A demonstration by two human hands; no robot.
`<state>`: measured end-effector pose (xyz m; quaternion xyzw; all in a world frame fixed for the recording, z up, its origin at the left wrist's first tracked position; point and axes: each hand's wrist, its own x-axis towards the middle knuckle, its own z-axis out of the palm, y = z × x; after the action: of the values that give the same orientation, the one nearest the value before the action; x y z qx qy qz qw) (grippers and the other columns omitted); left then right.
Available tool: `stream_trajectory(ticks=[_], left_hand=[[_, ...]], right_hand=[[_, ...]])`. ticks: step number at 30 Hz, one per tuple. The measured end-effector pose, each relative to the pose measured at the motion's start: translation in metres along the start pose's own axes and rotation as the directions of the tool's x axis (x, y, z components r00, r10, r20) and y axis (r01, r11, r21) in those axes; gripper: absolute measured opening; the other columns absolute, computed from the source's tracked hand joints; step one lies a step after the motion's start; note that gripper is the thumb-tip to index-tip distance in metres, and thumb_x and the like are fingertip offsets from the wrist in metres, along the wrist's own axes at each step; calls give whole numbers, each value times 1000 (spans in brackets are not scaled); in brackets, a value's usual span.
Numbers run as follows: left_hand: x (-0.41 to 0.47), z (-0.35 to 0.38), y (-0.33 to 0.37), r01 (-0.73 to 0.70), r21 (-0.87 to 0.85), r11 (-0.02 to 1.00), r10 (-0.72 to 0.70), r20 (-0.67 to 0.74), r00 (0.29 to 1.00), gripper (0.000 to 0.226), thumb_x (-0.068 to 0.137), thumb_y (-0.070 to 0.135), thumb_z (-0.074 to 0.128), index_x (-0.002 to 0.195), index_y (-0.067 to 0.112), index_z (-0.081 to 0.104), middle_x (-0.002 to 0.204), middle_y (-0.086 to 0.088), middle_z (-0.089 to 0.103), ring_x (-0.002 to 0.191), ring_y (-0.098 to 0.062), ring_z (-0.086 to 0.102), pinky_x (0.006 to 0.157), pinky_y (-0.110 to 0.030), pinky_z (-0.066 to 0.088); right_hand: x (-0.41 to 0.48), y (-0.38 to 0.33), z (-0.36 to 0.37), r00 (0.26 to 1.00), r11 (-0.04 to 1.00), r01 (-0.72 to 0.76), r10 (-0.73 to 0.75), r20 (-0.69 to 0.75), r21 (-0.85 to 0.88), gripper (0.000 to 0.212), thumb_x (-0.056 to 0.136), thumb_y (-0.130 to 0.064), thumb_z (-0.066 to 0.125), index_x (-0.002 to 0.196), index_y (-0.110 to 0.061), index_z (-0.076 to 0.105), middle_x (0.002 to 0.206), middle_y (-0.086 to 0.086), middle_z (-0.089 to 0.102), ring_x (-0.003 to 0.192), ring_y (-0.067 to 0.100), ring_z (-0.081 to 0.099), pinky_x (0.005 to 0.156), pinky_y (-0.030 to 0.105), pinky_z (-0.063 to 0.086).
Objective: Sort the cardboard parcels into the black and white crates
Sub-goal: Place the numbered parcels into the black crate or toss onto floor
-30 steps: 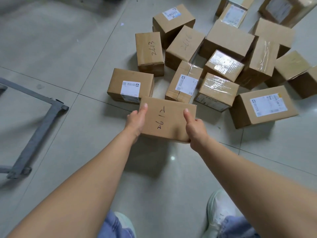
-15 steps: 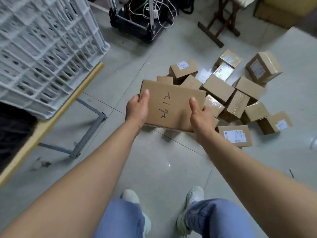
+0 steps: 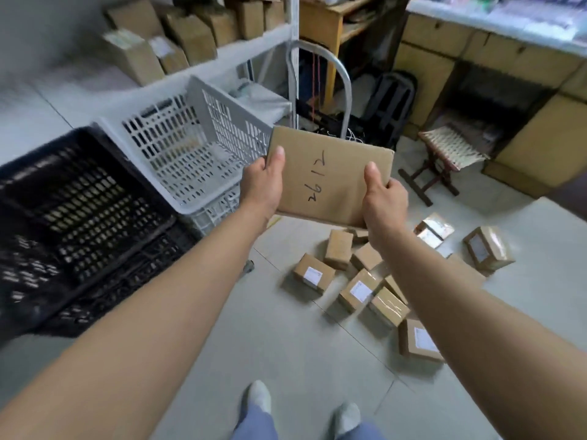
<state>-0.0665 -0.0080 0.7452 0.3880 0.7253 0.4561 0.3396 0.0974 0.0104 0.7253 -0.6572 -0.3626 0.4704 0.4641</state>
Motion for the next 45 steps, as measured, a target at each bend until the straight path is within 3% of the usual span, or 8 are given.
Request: stream_trajectory(ticks=[9,15,18,20,23,30,36,45], left_hand=[[-25,-118,38,-36,-66,997,13,-321,947,48,96,50,38,94,7,60,85,-1,57,75,-15,53,60,-27,40],[-43,-204,8,-8,-155,988,-72,-510,857,41,97,49,39,95,14,60,87,6,58,77,-9,54,60,-26,39],[-42,-251,-13,22,-195,981,-135,-589,797,38,96,51,39,88,19,57,89,5,58,80,-12,54,64,-28,39],[-38,-282,-29,47,-231,972,-183,-617,765,39,96,52,39,93,18,57,96,1,59,86,-17,55,73,-31,42],[-28,-324,-55,67,-299,952,-251,-634,731,36,96,53,39,79,25,53,86,7,56,78,-11,53,65,-28,40],[7,-388,-106,131,-468,874,-412,-571,710,35,95,55,41,86,25,55,93,2,63,87,-16,60,77,-35,50],[48,-411,-146,180,-570,802,-524,-523,672,43,93,56,43,111,19,59,111,-3,64,101,-21,59,93,-44,48],[121,-416,-193,236,-703,671,-702,-498,509,31,93,52,48,94,22,58,107,-2,64,96,-20,60,87,-36,48]], right_hand=[[-49,-77,74,932,984,179,-175,318,15,40,91,-48,50,108,-12,56,91,-4,60,81,13,58,60,26,41],[-96,-86,158,819,965,262,-222,529,-1,42,91,-46,52,112,-11,56,95,-1,61,80,13,57,60,22,43],[-123,-82,207,758,959,283,-216,615,-11,35,92,-44,52,107,-12,54,83,-7,56,71,7,53,43,13,41],[-138,-77,241,725,953,302,-202,659,-40,38,92,-45,51,109,-11,53,88,-4,58,76,10,55,57,20,42],[-157,-69,290,682,942,325,-171,711,-86,42,92,-47,49,111,-10,54,105,4,62,94,21,58,78,32,44],[-169,-56,382,637,912,375,-124,761,-165,49,91,-49,50,116,-7,56,108,6,61,99,23,56,86,35,44],[-152,-43,449,608,875,416,-65,791,-248,42,90,-49,50,108,-12,56,96,1,59,86,17,55,81,35,41],[-100,-13,541,503,837,430,90,860,-339,48,90,-49,50,122,-14,55,94,-4,58,87,16,55,75,30,39]])
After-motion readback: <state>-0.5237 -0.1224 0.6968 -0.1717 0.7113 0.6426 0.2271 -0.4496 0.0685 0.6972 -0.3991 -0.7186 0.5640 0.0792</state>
